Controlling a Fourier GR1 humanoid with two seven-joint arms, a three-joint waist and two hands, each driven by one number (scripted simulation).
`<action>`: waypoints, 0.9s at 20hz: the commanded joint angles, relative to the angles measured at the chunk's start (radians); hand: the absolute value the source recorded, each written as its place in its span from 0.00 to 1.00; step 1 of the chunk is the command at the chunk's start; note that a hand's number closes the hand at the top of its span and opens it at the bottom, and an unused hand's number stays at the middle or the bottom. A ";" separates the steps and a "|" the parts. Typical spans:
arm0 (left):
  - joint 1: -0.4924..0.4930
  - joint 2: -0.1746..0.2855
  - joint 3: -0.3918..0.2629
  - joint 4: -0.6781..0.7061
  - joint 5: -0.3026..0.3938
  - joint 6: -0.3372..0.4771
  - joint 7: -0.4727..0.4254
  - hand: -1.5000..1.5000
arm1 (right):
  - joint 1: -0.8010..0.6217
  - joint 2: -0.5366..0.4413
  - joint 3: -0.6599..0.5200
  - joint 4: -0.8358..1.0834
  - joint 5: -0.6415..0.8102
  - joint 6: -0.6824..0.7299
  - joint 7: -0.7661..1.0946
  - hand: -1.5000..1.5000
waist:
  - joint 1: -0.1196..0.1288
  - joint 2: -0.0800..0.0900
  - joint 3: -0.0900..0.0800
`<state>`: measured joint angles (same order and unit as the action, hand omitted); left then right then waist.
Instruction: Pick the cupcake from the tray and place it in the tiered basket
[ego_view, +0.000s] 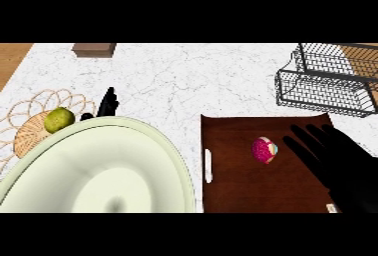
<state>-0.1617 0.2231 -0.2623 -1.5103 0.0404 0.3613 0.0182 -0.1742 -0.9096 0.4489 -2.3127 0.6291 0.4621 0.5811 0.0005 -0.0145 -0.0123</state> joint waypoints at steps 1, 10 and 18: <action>-0.011 0.001 -0.016 -0.020 -0.008 -0.011 0.016 0.50 | -0.066 -0.011 0.147 -0.045 0.147 0.150 0.214 0.00 | 0.027 0.006 0.002; -0.023 -0.032 -0.025 0.014 -0.012 -0.009 0.000 0.50 | -0.219 0.395 0.480 0.176 0.294 0.297 0.548 0.00 | 0.035 0.012 0.005; -0.027 -0.004 0.004 -0.021 -0.013 -0.013 0.034 0.50 | -0.244 0.692 0.513 0.468 0.390 0.412 0.614 0.00 | 0.015 0.010 0.008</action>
<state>-0.2034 0.2114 -0.2635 -1.5163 0.0287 0.3515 0.0564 -0.4015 -0.3565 0.9453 -1.9557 0.9888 0.7192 0.9867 0.0224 -0.0047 -0.0051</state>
